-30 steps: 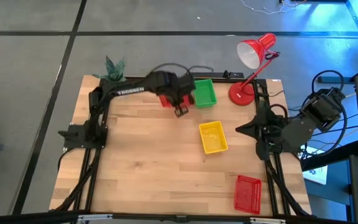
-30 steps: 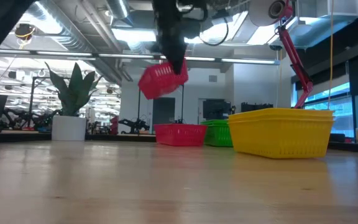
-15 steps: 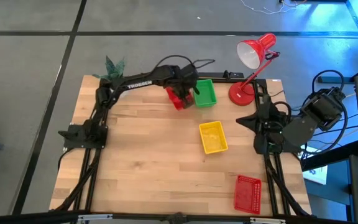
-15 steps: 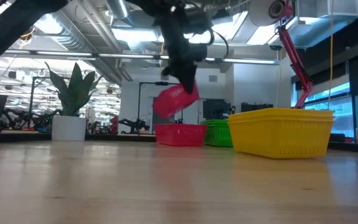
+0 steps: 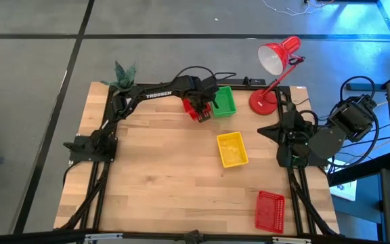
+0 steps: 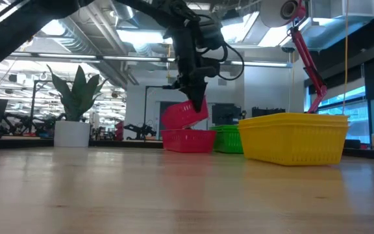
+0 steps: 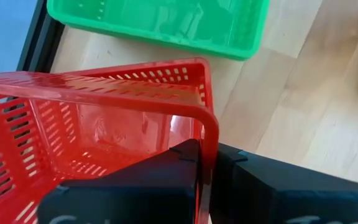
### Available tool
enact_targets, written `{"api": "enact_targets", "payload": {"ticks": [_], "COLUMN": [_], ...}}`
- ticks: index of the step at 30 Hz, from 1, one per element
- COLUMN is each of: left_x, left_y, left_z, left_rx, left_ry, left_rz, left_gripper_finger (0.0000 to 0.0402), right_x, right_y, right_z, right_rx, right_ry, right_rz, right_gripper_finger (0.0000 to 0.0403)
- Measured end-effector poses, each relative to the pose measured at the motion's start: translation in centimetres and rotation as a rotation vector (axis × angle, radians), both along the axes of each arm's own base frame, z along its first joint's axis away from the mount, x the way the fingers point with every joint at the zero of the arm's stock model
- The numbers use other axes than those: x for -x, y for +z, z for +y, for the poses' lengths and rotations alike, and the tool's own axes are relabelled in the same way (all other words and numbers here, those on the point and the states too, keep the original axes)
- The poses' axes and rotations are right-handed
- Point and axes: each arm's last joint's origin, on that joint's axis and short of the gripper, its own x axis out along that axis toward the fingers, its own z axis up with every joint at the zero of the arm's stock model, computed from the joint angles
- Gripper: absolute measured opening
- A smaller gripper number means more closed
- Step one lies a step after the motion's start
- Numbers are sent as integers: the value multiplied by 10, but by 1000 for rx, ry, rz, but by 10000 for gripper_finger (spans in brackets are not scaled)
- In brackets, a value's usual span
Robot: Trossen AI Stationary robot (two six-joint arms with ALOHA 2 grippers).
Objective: Stack baskets by color
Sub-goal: Stack the bottom left red bin on the top red bin
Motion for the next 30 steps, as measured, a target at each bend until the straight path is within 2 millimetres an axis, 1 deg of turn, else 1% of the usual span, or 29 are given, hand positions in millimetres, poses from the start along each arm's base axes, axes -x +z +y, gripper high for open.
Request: {"api": "enact_targets", "payload": {"ticks": [3,12,16,19,26,30], "left_x": [1,8,6,5,8,9], "left_y": [-1,-17,-17,-17,-17,-18], "left_z": [1,1,2,2,1,1], "left_rx": [4,33,10,11,21,17], "left_ry": [3,25,-12,-17,-16,-12], "left_rz": [10,71,59,58,84,98], "left_gripper_finger": [0,0,2,13,55,64], "right_x": [0,0,0,0,0,0], "right_y": [0,0,0,0,0,0], "right_z": [0,0,0,0,0,0], "right_rx": [0,-20,-20,-20,-20,-19], "right_ry": [0,-11,-11,-11,-11,-10], "right_rz": [0,-6,-6,-6,-6,-5], "right_gripper_finger": [1,1,1,1,1,1]}}
